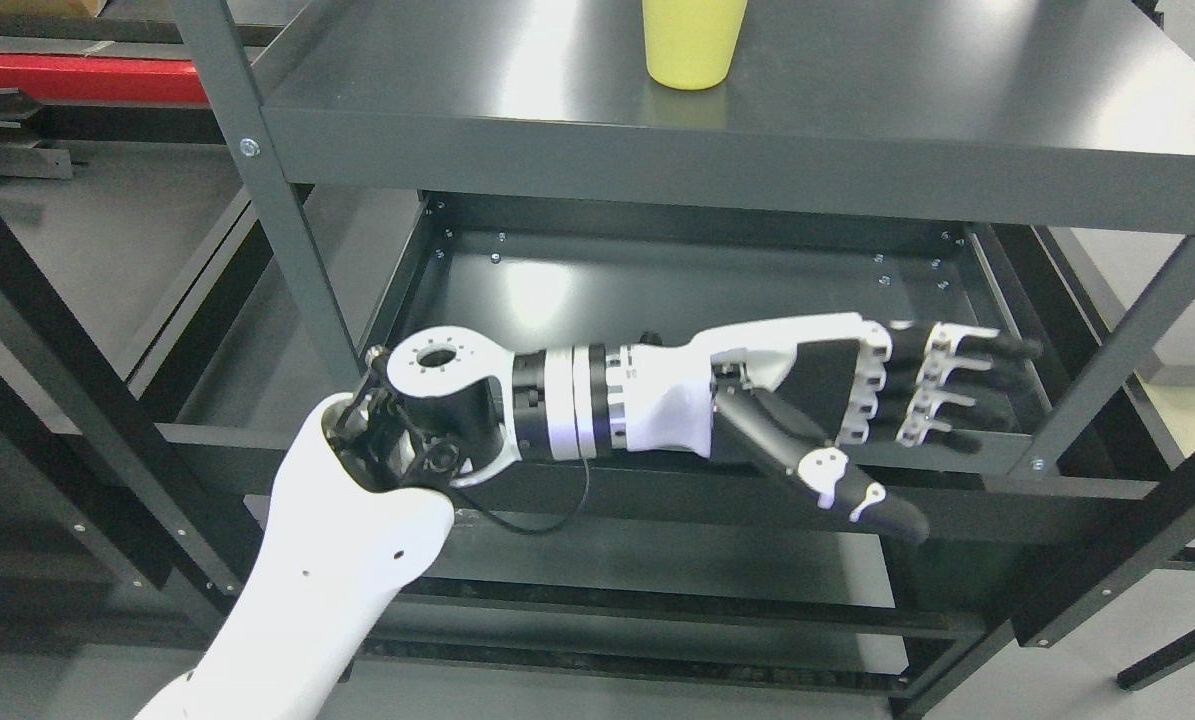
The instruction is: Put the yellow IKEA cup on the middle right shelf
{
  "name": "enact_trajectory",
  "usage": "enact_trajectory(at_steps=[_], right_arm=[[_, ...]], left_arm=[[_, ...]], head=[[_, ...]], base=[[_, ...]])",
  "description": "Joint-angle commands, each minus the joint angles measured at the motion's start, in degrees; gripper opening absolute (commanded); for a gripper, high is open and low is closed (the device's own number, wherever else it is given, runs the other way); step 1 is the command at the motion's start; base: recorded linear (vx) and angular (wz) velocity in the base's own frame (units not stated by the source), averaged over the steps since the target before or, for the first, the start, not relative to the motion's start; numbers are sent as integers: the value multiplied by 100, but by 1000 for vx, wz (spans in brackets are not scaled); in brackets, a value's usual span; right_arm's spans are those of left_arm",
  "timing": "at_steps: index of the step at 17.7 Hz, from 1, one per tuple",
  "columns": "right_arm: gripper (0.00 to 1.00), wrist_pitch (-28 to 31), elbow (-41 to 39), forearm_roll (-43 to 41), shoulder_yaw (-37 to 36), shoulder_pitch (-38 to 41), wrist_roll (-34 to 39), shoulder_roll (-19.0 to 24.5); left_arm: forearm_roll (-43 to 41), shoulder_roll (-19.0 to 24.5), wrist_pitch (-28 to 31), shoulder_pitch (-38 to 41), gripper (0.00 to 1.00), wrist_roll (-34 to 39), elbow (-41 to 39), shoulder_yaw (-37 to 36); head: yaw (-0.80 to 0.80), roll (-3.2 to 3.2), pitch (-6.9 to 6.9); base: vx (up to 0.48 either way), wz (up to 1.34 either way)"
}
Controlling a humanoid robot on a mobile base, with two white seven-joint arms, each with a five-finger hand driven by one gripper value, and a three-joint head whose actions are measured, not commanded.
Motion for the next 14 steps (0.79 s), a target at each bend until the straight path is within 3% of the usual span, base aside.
enact_trajectory(at_steps=[1,6,9,11,14], right_arm=[[99,-11,0,-141,97,79,5,-100],[99,-11,0,-141,97,79,5,-100],[99,-11,0,-141,97,79,5,-100],[99,-11,0,-141,97,79,5,-100],[99,-11,0,-141,97,79,5,-100]], left_arm=[[-685,309,-401,1286,99,-6,321,-386],[-2960,-252,-3273,1850,99,230,1516,798],[-4113,-277,-3593,2008,99,1912,1738,1784],[-4195,-277,-3725,2096,99,3153,1729,1909],[-4195,-277,-4050,2105,99,3360,1641,2137]], head=[[0,0,0],[0,0,0],[0,0,0],[0,0,0],[0,0,0]], base=[[0,0],[0,0],[0,0],[0,0],[0,0]])
